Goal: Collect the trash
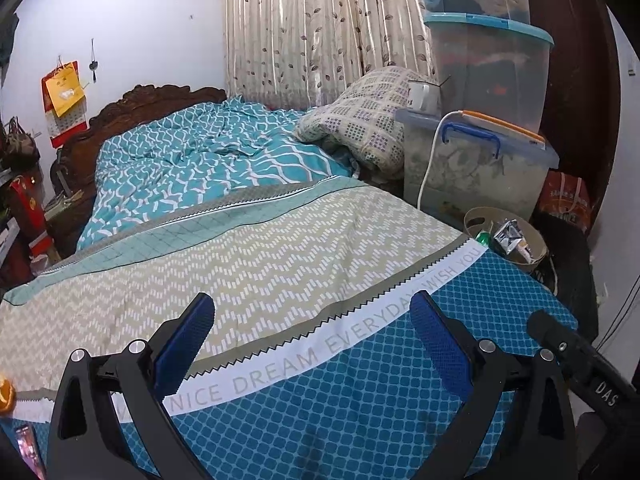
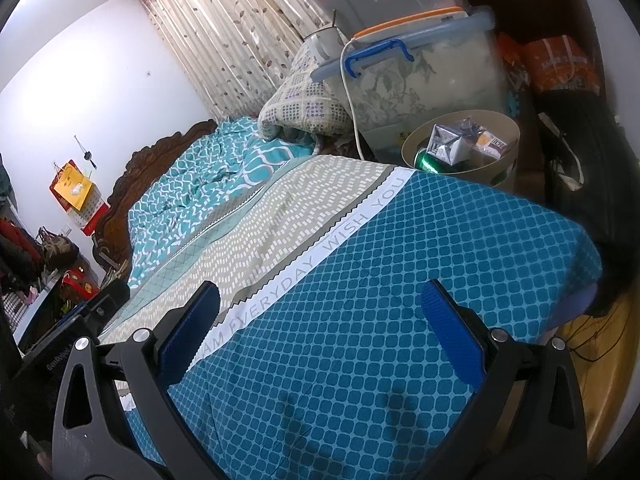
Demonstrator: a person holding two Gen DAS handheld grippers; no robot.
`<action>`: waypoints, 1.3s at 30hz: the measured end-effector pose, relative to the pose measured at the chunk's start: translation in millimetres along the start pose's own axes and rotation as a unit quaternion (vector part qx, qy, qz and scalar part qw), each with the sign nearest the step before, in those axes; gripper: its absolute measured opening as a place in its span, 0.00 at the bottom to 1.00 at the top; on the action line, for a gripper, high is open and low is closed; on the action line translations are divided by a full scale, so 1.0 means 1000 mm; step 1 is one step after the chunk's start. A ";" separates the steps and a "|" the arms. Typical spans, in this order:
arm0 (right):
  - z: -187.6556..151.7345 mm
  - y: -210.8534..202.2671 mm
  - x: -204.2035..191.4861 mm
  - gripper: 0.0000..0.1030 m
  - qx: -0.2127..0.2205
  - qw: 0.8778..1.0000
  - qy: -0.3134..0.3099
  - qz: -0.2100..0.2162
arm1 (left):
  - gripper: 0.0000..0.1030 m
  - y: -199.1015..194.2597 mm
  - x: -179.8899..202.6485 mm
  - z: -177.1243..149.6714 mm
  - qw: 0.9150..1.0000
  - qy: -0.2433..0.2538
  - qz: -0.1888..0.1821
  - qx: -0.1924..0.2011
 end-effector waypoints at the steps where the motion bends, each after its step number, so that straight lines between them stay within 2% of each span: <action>1: 0.000 0.000 0.000 0.97 0.000 1.000 0.000 0.000 | 0.92 -0.001 -0.001 0.001 1.000 -0.002 -0.002 0.000; 10: -0.002 0.002 0.000 0.97 -0.006 1.000 -0.003 0.000 | 0.92 -0.006 -0.008 0.004 1.000 -0.022 -0.016 0.011; 18: -0.002 0.003 -0.001 0.97 -0.006 1.000 -0.003 0.000 | 0.92 -0.010 -0.008 0.006 1.000 -0.010 -0.009 0.007; 23: -0.002 0.003 -0.001 0.97 -0.006 1.000 -0.002 0.000 | 0.92 -0.017 -0.009 0.006 1.000 -0.006 0.005 0.021; 30: -0.002 0.003 -0.001 0.97 -0.006 1.000 -0.002 0.000 | 0.92 -0.016 -0.009 0.006 1.000 -0.003 0.023 0.009; 39: -0.003 0.004 -0.002 0.97 -0.007 1.000 -0.004 -0.001 | 0.92 -0.016 0.003 0.003 1.000 0.024 0.014 0.011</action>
Point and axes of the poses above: each gripper's, at about its wrist camera, not at the fingertips, and y roughly the way its jaws point, x to its right, z to its top, the point moved 1 cm from there along y, roughly the way its jaws point, and after that the axes turned 6 degrees about y, right-handed, at the moved point
